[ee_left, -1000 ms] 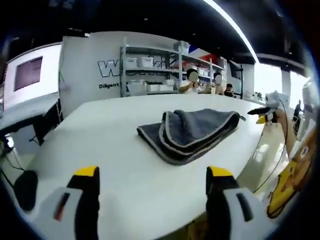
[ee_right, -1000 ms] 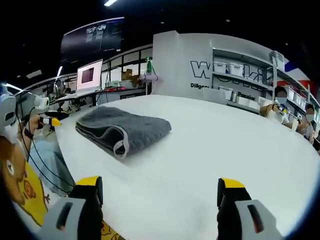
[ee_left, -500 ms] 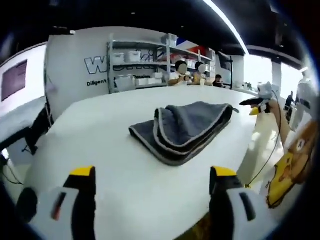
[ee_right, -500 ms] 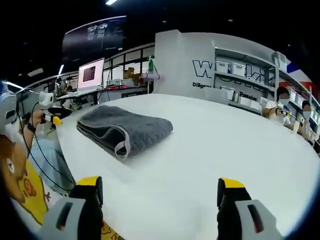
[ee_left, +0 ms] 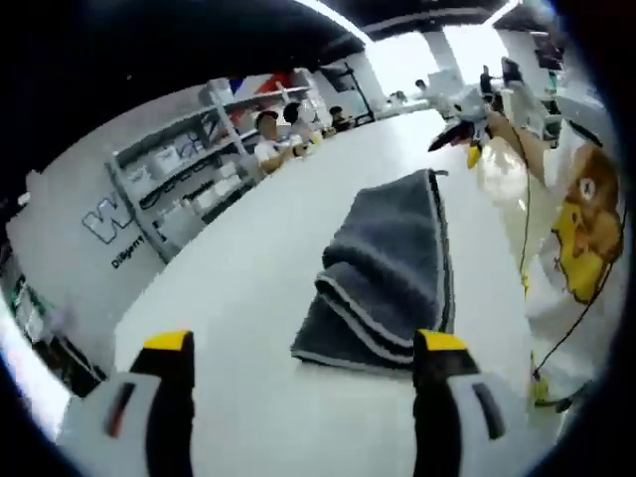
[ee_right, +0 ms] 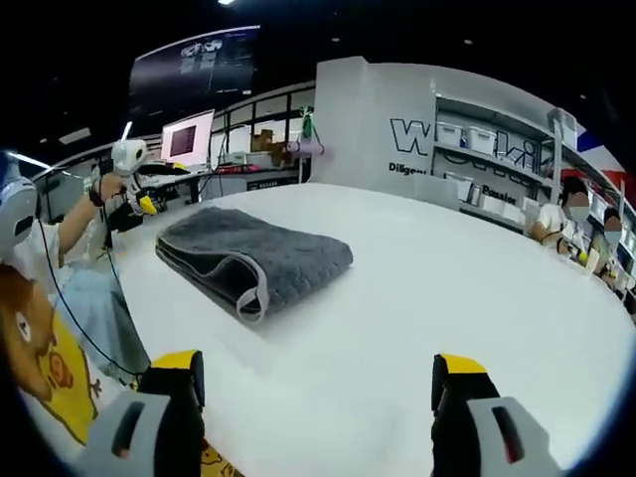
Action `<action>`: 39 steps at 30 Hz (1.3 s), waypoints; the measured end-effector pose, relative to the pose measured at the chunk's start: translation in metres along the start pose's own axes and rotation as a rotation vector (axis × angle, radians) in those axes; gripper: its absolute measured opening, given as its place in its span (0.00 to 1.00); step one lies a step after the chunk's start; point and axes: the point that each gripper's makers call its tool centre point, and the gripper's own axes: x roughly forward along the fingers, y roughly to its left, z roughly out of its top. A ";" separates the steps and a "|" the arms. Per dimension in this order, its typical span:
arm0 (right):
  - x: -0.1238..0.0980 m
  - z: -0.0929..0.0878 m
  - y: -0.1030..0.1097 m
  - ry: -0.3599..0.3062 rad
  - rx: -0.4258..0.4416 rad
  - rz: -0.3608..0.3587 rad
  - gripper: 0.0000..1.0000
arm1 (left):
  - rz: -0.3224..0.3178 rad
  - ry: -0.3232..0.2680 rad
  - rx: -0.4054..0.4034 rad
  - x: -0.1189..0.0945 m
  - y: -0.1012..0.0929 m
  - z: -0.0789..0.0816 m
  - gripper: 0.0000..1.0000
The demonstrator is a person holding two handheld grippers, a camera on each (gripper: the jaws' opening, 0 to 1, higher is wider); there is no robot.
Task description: Fold the towel on the table until its edges align and the towel forms a compact rectangular stack.
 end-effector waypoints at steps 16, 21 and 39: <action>0.000 -0.006 0.002 0.032 -0.001 -0.022 0.99 | -0.358 -0.028 0.128 0.092 0.007 -0.002 0.65; 0.000 -0.005 0.002 0.032 -0.002 -0.021 0.99 | -0.436 -0.059 0.073 0.109 0.001 -0.002 0.51; -0.001 -0.009 -0.001 0.036 0.006 -0.022 0.99 | -0.651 -0.154 -0.031 0.121 -0.043 0.010 0.19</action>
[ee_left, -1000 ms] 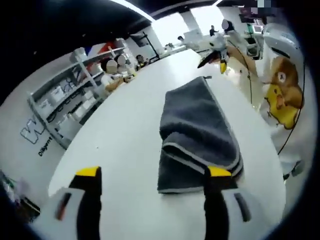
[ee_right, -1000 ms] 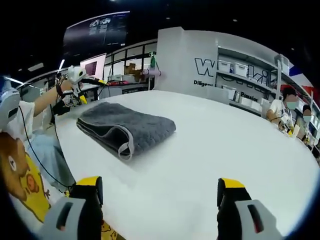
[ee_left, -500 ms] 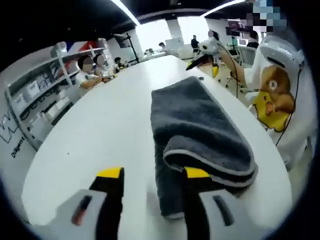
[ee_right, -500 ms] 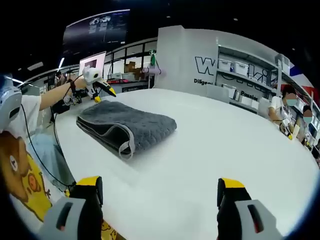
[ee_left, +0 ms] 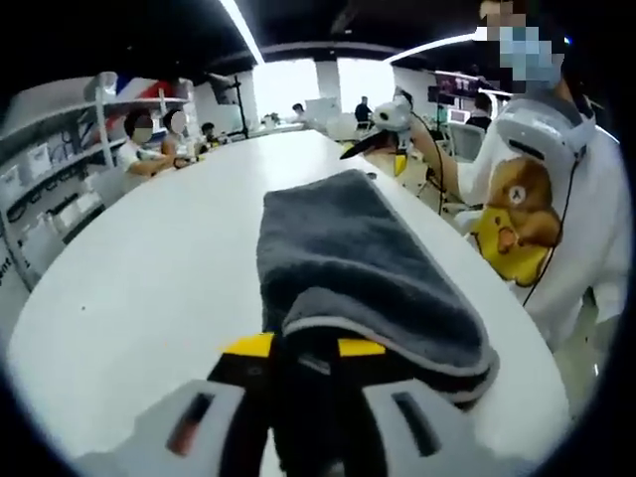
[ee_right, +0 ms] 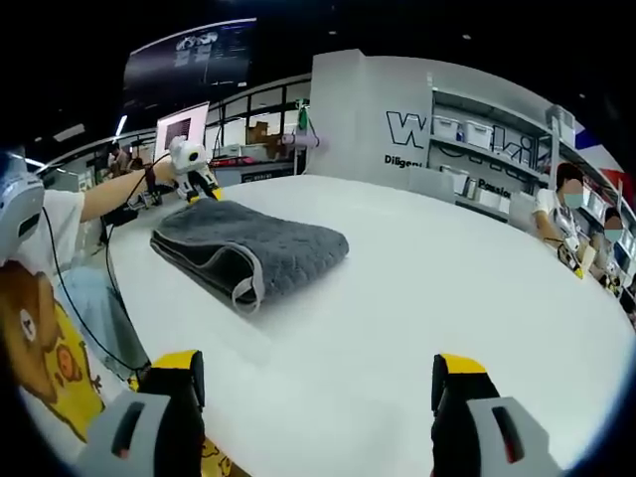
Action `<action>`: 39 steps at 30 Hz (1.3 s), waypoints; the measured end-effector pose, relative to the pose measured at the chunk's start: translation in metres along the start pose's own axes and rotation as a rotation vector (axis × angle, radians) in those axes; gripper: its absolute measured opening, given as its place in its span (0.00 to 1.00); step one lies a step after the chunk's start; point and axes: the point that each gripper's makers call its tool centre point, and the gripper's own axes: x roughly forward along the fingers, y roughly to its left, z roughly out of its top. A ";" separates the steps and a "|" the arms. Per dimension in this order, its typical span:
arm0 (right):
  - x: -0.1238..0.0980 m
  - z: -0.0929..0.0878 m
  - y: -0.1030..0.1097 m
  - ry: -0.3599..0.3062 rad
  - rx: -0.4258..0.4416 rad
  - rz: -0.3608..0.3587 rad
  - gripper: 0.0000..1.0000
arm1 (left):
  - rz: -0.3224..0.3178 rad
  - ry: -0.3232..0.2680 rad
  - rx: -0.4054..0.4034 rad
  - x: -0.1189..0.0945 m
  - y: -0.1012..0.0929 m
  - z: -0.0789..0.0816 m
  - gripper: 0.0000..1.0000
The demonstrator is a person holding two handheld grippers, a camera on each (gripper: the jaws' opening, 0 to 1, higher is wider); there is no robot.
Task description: Fold the towel on the table until its edges align and the towel forms a compact rectangular stack.
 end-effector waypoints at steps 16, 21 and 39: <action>-0.010 -0.001 0.001 -0.026 0.000 0.002 0.99 | 0.144 0.018 0.012 -0.039 0.000 0.017 0.04; -0.014 -0.002 0.003 -0.031 -0.005 0.004 0.99 | 0.211 0.063 0.029 -0.060 -0.001 0.026 0.04; -0.022 -0.003 0.005 -0.057 -0.013 0.017 0.99 | 0.472 0.267 -0.121 -0.083 0.011 -0.036 0.05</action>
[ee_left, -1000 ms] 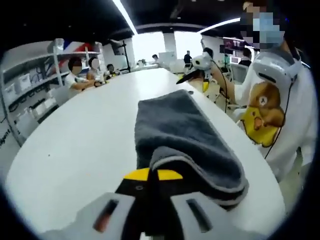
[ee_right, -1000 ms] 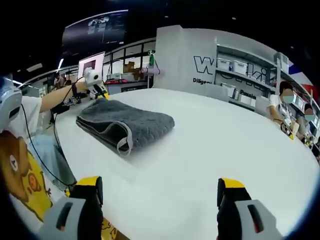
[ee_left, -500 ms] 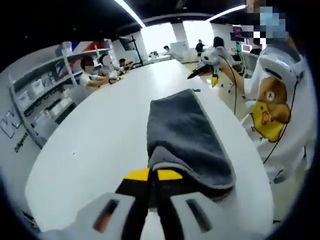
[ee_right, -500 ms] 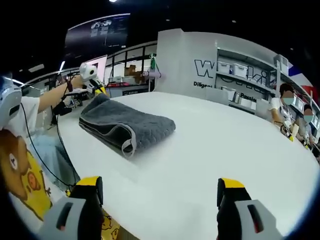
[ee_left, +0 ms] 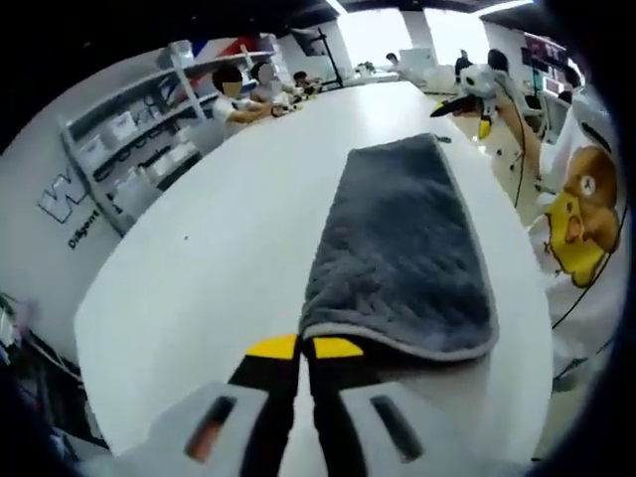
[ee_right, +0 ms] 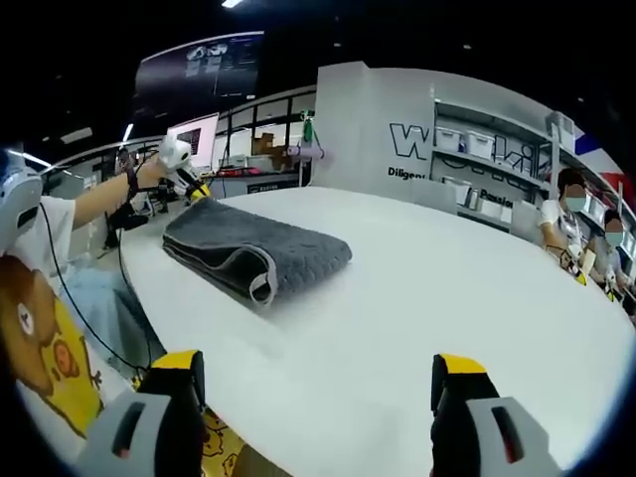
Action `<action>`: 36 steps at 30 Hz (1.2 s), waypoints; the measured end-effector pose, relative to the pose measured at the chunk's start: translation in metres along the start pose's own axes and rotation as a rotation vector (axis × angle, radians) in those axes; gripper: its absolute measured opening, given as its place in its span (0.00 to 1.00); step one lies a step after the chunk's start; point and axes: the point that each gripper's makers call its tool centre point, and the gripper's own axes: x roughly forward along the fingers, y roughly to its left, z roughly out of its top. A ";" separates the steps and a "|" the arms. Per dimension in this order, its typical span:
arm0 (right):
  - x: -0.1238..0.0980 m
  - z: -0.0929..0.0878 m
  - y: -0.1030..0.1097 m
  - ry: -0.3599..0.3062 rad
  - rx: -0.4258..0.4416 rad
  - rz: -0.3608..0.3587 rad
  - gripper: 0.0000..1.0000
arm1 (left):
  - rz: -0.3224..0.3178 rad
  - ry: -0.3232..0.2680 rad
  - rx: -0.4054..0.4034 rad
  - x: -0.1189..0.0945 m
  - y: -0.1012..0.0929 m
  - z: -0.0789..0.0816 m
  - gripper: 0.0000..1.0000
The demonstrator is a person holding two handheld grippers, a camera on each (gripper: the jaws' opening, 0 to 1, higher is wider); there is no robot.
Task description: Fold the towel on the table until its edges align and the towel forms a compact rectangular stack.
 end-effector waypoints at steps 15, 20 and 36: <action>-0.005 -0.004 -0.002 -0.007 0.009 -0.008 0.99 | 0.119 -0.069 -0.068 -0.013 0.010 -0.013 0.14; -0.001 -0.004 -0.003 -0.007 0.010 -0.001 0.99 | 0.203 -0.097 -0.100 -0.038 0.002 -0.018 0.19; 0.012 0.005 0.003 -0.006 -0.009 0.032 0.99 | 0.380 -0.299 -0.315 -0.090 -0.046 -0.013 0.51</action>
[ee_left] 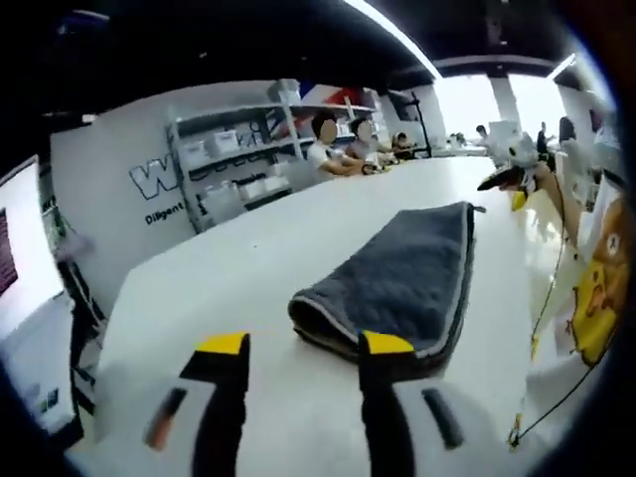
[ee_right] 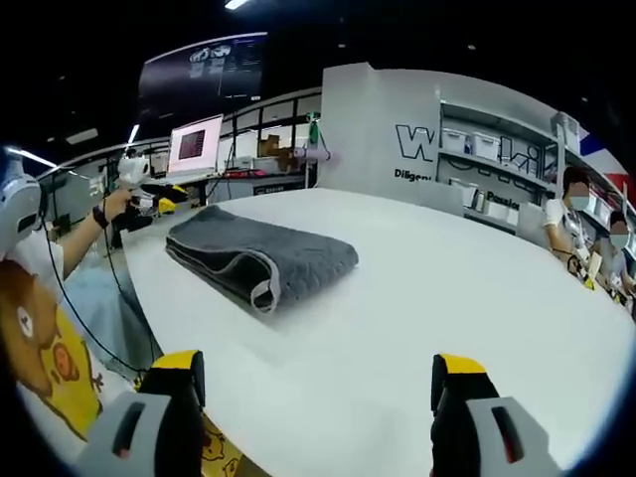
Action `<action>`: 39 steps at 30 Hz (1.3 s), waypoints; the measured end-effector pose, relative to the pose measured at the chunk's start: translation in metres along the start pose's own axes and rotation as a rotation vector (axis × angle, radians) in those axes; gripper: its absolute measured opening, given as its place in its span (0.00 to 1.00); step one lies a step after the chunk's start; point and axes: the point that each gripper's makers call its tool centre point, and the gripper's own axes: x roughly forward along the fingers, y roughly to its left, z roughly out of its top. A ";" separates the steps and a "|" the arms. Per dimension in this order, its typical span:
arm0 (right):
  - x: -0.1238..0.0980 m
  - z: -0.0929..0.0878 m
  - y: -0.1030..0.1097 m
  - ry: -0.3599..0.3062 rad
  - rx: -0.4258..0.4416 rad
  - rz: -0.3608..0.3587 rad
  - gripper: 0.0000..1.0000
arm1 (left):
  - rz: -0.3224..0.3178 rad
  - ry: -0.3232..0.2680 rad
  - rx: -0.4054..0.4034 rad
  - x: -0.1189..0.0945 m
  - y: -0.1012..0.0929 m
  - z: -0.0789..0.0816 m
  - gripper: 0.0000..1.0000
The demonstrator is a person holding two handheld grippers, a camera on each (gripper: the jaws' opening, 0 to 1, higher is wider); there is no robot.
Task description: Fold the towel on the table until its edges align and the towel forms a compact rectangular stack.
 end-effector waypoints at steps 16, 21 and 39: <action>0.007 0.000 0.001 0.010 0.010 0.008 0.99 | 0.099 -0.028 -0.158 -0.027 -0.039 -0.035 0.85; 0.007 -0.001 0.000 0.013 0.014 0.005 0.99 | 0.094 -0.042 -0.193 -0.030 -0.051 -0.041 0.90; 0.010 -0.002 0.003 0.022 0.018 0.013 0.99 | 0.077 -0.034 -0.207 -0.040 -0.068 -0.046 0.99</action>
